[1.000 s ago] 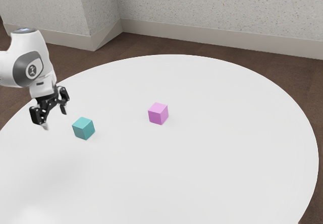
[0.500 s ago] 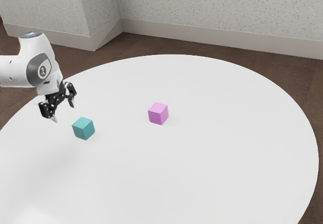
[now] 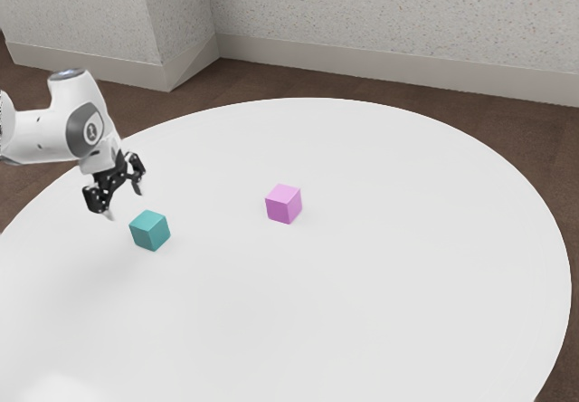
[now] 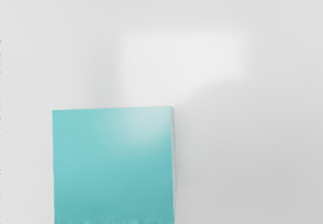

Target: Pick up the blue block with one arm, and put the blue block on the pink block with one arm

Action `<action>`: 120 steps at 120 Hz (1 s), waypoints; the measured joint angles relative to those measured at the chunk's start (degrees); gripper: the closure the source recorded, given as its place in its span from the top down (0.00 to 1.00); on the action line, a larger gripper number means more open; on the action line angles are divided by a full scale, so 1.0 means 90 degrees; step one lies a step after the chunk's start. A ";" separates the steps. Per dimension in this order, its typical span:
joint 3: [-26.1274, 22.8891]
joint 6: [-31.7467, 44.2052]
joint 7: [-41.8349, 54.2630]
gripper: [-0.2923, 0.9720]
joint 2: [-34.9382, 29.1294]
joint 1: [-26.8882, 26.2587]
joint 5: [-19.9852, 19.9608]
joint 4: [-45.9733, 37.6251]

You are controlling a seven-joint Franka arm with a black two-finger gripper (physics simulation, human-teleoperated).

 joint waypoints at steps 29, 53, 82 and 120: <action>-0.0005 0.0000 0.0125 0.77 0.0550 0.0018 -0.0067 0.0672; -0.0009 -0.0025 0.0193 0.77 0.0699 0.0018 -0.0420 0.0778; -0.0006 -0.0051 0.0240 0.77 0.0932 0.0018 -0.0808 0.0780; -0.0010 -0.0060 0.0289 0.77 0.1166 0.0018 -0.0910 0.0780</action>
